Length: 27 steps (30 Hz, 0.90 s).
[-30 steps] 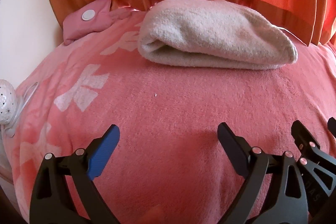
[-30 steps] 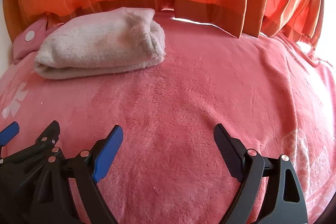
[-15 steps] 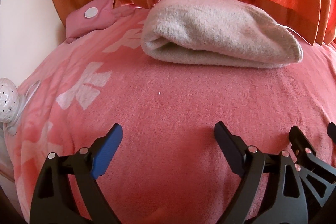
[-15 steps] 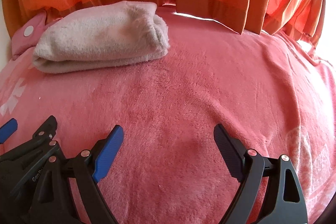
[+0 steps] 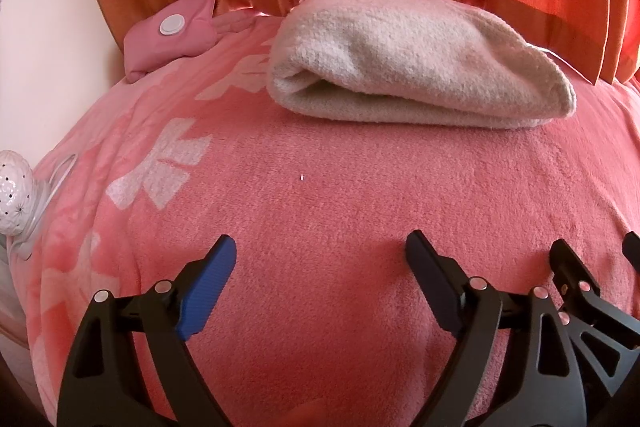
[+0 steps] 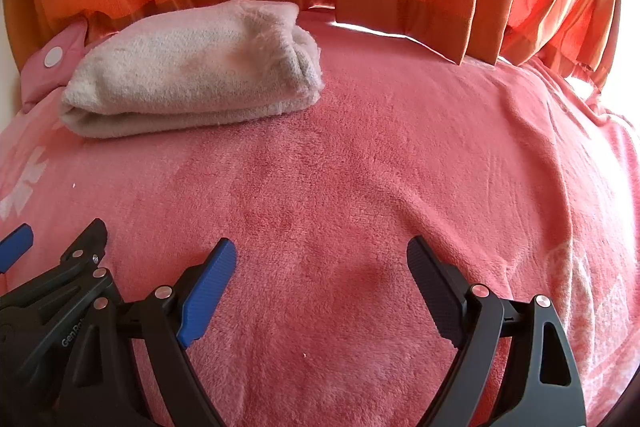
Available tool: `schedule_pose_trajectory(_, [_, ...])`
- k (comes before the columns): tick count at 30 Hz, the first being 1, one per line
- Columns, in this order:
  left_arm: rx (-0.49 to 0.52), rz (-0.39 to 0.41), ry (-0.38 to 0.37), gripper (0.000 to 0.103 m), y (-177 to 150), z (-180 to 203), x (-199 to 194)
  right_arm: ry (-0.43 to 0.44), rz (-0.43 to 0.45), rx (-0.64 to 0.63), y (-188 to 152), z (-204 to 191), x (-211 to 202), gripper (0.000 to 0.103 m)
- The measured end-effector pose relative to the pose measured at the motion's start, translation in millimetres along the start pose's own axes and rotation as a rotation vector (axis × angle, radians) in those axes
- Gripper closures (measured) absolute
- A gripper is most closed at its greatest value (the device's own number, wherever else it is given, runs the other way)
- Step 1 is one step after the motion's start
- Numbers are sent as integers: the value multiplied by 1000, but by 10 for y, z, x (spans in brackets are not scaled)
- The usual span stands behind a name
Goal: Fold small clothes
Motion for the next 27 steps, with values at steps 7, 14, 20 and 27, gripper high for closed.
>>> schedule_pose_trajectory(7, [1,-1,0,21,-3,10,-3,-2,0,1,1,-2,-2,17])
schedule_pose_trajectory(14, [2,-2,1,21,-3,8,0,-2,0,0,5,1,0,17])
schedule_pose_trajectory(20, [8,0,3,23,-2,13,2,0,0,-3,9,11,2,17])
schedule_pose_trajectory(27, [30,4,-8,29,6,52,-5,-6,-3,-11,-18,18,4,17])
Point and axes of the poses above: each gripper's, at about its wrist camera, not at the fingertips, and x roughly the way its jaws point, z to its right, y to its top, the point moved 9 cm from there along x, roughly the way its jaws point, and after that the axes turned 2 degrees about y, right-handed, at the moved point
